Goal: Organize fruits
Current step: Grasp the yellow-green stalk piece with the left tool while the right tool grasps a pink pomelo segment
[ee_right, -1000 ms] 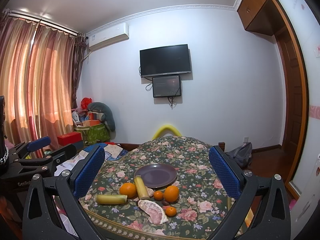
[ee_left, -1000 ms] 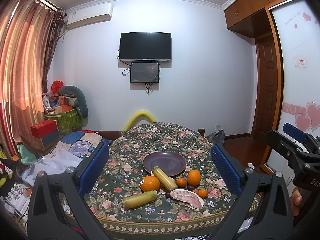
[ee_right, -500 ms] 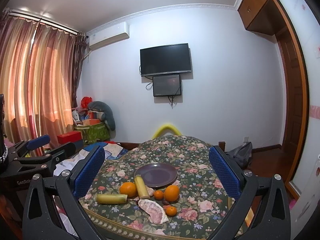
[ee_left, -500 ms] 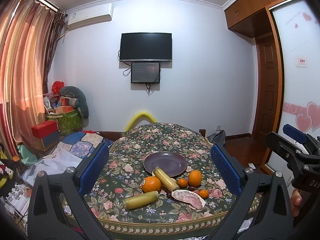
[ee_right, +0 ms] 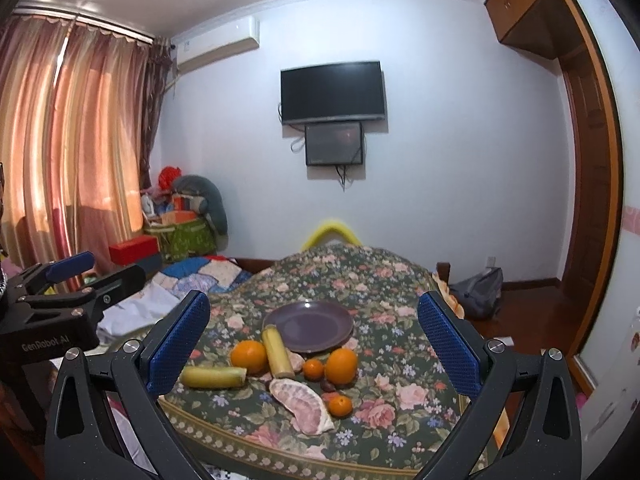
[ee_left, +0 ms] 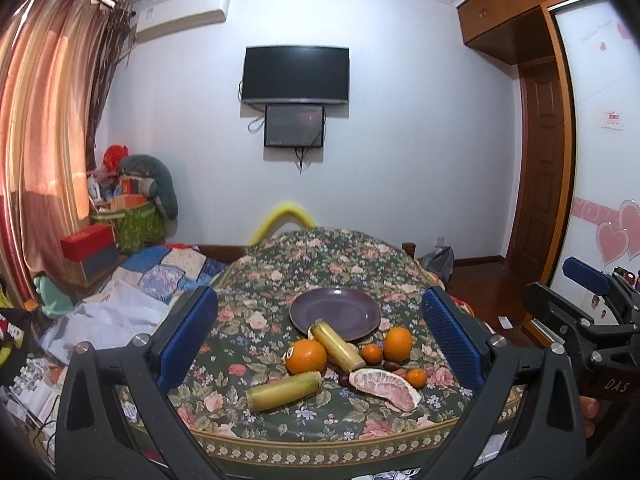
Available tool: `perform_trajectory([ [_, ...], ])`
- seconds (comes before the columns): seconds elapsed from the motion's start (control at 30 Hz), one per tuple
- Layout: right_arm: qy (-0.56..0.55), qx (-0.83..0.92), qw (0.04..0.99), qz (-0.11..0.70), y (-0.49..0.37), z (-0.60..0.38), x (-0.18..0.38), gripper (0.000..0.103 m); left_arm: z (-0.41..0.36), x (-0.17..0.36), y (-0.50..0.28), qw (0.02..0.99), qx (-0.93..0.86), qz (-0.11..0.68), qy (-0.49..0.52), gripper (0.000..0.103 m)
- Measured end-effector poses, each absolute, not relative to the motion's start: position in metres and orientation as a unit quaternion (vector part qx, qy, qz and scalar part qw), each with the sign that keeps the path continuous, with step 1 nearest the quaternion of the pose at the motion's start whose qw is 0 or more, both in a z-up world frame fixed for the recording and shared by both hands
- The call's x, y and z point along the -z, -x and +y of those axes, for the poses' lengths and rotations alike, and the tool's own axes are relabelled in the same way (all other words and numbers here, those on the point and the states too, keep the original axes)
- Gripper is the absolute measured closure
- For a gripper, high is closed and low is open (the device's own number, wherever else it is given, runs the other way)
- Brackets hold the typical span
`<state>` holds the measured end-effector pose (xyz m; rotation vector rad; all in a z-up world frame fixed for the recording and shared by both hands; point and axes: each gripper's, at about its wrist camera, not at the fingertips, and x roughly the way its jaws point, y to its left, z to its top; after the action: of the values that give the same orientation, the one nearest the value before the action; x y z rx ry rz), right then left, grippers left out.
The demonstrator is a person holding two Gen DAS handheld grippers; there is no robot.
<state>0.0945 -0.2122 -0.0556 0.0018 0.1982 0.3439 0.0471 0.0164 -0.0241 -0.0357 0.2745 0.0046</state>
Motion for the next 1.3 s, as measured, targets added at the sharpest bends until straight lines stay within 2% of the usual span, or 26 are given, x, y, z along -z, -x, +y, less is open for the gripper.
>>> perform_trajectory([
  [0.57,-0.004,-0.177,0.95,0.258,-0.171,-0.211,0.115,0.0,0.055,0.104,-0.133,0.957,0.009,0.288,0.02,0.0],
  [0.67,0.005,-0.193,0.94,0.282,-0.183,-0.203,0.126,0.001,0.067,0.121,-0.147,0.947,0.012,0.319,0.036,0.006],
  [0.7,0.007,-0.198,0.937,0.288,-0.186,-0.201,0.129,0.002,0.07,0.125,-0.151,0.943,0.011,0.33,0.039,0.012],
  [0.83,0.013,-0.223,0.92,0.322,-0.202,-0.191,0.148,0.01,0.081,0.147,-0.167,0.929,0.008,0.368,0.045,0.018],
  [1.3,0.008,-0.268,0.871,0.413,-0.24,-0.178,0.195,0.038,0.078,0.206,-0.21,0.894,0.021,0.448,0.003,0.019],
])
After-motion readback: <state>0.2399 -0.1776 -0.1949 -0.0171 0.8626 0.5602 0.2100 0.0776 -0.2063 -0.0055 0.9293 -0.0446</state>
